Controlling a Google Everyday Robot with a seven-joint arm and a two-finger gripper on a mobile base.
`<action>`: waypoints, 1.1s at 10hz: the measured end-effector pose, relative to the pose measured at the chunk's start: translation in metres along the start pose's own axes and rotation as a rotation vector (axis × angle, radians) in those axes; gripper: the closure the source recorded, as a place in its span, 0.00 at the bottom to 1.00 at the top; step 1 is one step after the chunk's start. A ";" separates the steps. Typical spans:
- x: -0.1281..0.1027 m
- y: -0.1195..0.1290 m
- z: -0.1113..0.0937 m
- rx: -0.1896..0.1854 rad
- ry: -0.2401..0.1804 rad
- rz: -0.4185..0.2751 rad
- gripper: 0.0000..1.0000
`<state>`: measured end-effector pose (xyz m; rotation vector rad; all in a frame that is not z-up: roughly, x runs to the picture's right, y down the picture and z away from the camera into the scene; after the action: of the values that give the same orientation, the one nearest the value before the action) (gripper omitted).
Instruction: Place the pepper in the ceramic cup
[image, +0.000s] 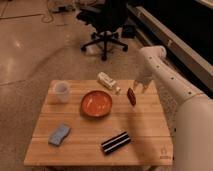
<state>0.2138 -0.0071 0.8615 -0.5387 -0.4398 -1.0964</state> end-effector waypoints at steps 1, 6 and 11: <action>0.002 -0.008 0.001 0.009 -0.010 0.001 0.55; 0.000 -0.013 0.023 -0.020 0.006 -0.028 0.55; 0.008 -0.015 0.012 -0.014 -0.004 -0.032 0.55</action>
<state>0.2028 -0.0113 0.8785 -0.5474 -0.4456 -1.1298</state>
